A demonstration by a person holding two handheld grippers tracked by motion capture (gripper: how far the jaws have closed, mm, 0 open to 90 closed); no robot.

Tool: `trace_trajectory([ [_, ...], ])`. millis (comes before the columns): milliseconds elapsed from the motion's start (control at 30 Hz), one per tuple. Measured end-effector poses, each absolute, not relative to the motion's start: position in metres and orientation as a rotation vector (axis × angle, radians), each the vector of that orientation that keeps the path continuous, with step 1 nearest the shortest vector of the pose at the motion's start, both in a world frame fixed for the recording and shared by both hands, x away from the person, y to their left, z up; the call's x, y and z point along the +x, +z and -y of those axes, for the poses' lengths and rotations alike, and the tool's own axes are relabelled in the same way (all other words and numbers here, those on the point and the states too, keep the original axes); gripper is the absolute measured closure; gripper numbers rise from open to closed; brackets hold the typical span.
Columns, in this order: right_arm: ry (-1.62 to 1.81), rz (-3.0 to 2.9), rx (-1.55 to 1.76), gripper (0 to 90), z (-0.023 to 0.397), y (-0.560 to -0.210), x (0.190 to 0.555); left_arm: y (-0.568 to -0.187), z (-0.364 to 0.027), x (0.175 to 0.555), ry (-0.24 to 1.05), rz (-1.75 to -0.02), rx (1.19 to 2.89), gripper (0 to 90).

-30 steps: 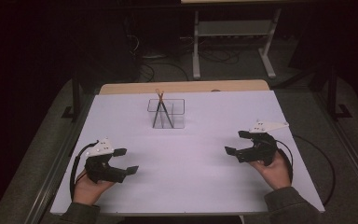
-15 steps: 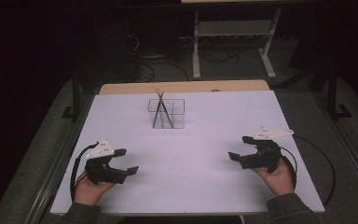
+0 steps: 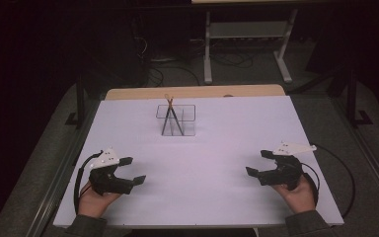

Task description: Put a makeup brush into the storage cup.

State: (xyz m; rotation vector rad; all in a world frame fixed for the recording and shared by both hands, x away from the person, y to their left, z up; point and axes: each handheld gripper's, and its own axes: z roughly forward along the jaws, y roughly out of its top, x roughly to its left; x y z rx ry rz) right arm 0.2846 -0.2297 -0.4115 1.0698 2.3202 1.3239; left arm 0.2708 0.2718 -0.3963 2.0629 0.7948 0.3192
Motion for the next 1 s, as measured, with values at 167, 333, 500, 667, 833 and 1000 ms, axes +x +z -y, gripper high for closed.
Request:
trace_trajectory([
  [167, 1.314, -2.311, 1.075, 13.9, 0.2314, -0.4133, 0.2817, -0.3975, -0.2728, 0.2703, 0.326, -0.804, 2.048, 17.4],
  [333, 1.31, -2.311, 1.078, 14.0, 0.2315, -0.4151, 0.2789, -0.4002, -0.2734, 0.2694, 0.322, -0.802, 2.054, 17.4],
  [500, 1.313, -2.303, 1.073, 13.9, 0.2315, -0.4152, 0.2771, -0.4018, -0.2737, 0.2682, 0.327, -0.803, 2.052, 17.4],
  [667, 1.314, -2.306, 1.073, 13.9, 0.2313, -0.416, 0.2768, -0.4041, -0.2739, 0.2685, 0.316, -0.8, 2.061, 17.4],
  [833, 1.313, -2.306, 1.064, 13.9, 0.2304, -0.4161, 0.2762, -0.4045, -0.2735, 0.2688, 0.311, -0.799, 2.059, 17.4],
  [1000, 1.302, -2.317, 1.056, 13.7, 0.2279, -0.4166, 0.2759, -0.4049, -0.2741, 0.2694, 0.302, -0.8, 2.055, 17.4],
])
